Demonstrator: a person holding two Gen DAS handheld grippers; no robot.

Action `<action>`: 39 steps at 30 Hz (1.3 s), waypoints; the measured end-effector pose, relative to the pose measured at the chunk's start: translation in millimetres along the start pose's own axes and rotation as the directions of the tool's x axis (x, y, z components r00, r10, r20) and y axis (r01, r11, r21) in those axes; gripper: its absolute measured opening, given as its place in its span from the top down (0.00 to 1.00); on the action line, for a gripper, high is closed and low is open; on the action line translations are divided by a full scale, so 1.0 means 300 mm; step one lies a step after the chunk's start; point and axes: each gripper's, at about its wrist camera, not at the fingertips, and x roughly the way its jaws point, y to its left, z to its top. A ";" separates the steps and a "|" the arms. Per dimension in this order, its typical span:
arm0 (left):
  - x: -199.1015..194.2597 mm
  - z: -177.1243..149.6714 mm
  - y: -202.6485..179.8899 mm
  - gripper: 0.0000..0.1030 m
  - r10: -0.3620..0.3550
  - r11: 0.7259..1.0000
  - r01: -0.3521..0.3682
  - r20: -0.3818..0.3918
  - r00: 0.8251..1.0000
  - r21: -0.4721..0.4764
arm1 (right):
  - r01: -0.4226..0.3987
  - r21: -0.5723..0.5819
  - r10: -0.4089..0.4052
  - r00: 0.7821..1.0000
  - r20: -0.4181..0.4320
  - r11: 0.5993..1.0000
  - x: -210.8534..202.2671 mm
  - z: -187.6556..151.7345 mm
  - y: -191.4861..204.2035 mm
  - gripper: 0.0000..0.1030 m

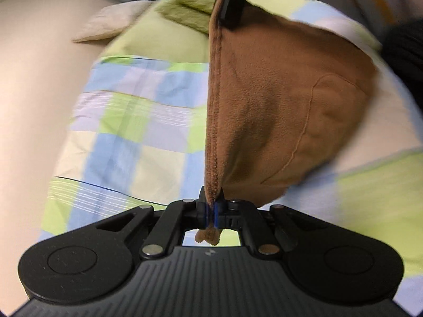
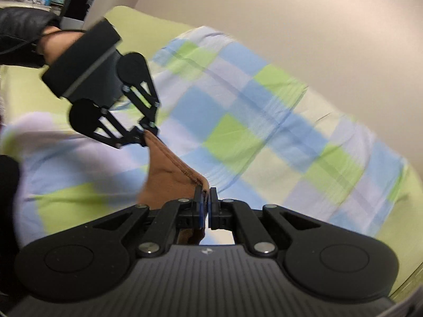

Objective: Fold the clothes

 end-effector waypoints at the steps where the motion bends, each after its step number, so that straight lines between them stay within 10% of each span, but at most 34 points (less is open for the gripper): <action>1: 0.003 0.018 0.061 0.97 0.050 0.999 -0.050 -0.001 0.999 -0.018 | 0.034 -0.026 -0.033 0.999 0.027 0.999 0.014 0.021 -0.045 1.00; 7: -0.177 0.054 0.127 0.97 0.173 0.982 -0.175 -0.021 0.985 -0.077 | 0.119 -0.073 -0.101 0.972 0.213 0.990 -0.063 0.116 -0.101 1.00; 13: -0.239 -0.011 -0.290 0.97 -0.026 0.993 0.010 -0.139 0.990 -0.116 | -0.021 -0.076 0.034 0.986 0.163 0.997 -0.108 -0.076 0.118 1.00; 22: -0.228 -0.109 -0.739 0.97 -0.297 0.931 0.226 -0.234 0.926 -0.288 | -0.266 0.008 0.265 0.958 -0.105 0.964 -0.099 -0.451 0.499 1.00; 30: -0.239 -0.117 -0.560 0.97 -0.410 0.878 0.332 -0.181 0.894 -0.344 | -0.318 -0.005 0.315 0.942 -0.116 0.948 -0.165 -0.384 0.458 1.00; 39: 0.201 -0.139 -0.167 0.97 -0.435 0.870 0.358 -0.184 0.882 -0.340 | -0.318 0.155 0.336 0.936 -0.104 0.935 0.146 -0.286 0.078 1.00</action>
